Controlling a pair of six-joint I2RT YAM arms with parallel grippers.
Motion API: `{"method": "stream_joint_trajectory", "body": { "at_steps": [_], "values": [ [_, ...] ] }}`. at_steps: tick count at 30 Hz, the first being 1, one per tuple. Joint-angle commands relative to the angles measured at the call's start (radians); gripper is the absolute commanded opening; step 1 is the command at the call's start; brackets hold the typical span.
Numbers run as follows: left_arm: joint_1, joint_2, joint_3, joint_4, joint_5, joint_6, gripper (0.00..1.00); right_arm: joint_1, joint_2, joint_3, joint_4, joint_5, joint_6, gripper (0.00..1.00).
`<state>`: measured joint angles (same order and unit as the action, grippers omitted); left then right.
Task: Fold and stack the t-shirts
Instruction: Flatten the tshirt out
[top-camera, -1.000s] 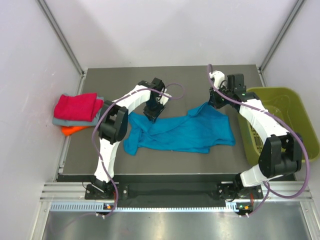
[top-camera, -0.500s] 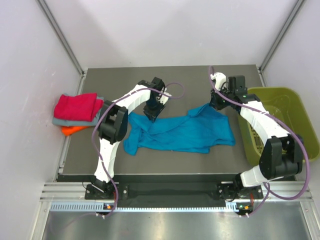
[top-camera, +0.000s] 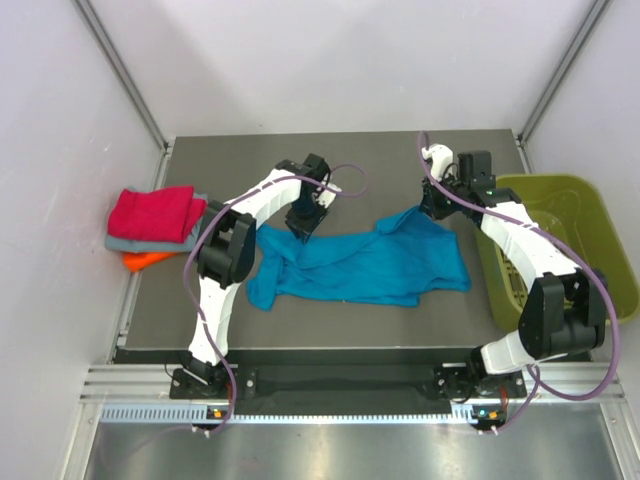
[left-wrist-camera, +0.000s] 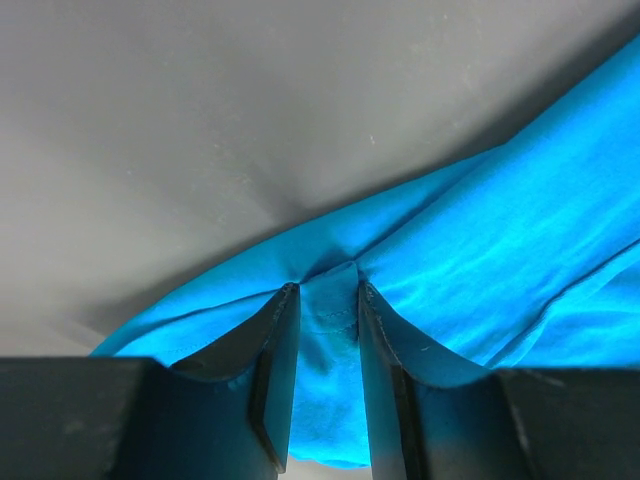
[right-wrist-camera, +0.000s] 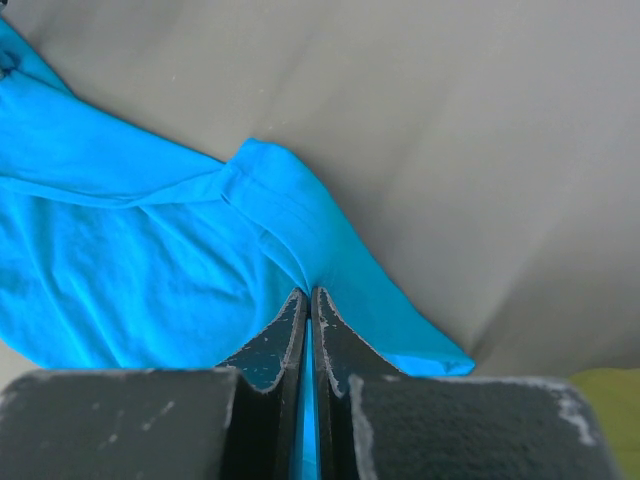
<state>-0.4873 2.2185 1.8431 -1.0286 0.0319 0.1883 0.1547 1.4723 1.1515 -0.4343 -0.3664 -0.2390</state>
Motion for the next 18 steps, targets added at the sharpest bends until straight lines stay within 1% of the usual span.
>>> {"method": "stream_joint_trajectory", "body": {
  "at_steps": [1, 2, 8, 10, 11, 13, 14, 15, 18],
  "values": [
    [-0.002, -0.062, 0.044, 0.009, -0.023, -0.013, 0.35, -0.006, -0.050, -0.003, 0.035, -0.005, 0.006, 0.00],
    [-0.002, -0.062, 0.053, 0.007, -0.056, -0.015, 0.35, -0.006, -0.050, -0.004, 0.037, -0.005, 0.006, 0.00],
    [0.004, -0.068, 0.067, 0.021, -0.090, -0.024, 0.33, -0.007, -0.050, -0.004, 0.039, -0.005, 0.007, 0.00],
    [0.009, -0.066, 0.070, 0.024, -0.093, -0.021, 0.30, -0.007, -0.049, -0.004, 0.040, -0.006, 0.007, 0.00],
    [0.010, -0.065, 0.071, 0.022, -0.096, -0.023, 0.22, -0.007, -0.049, -0.004, 0.040, -0.005, 0.007, 0.00],
    [0.010, -0.065, 0.070, 0.022, -0.099, -0.021, 0.12, -0.007, -0.049, -0.006, 0.040, -0.006, 0.007, 0.00],
    [0.012, -0.065, 0.070, 0.024, -0.096, -0.021, 0.03, -0.007, -0.049, -0.006, 0.040, -0.005, 0.007, 0.00],
    [0.012, -0.066, 0.070, 0.024, -0.098, -0.021, 0.00, -0.007, -0.049, -0.006, 0.042, -0.005, 0.007, 0.00],
    [0.015, -0.066, 0.073, 0.024, -0.098, -0.024, 0.00, -0.007, -0.050, -0.004, 0.040, -0.006, 0.007, 0.00]
  ]
}}
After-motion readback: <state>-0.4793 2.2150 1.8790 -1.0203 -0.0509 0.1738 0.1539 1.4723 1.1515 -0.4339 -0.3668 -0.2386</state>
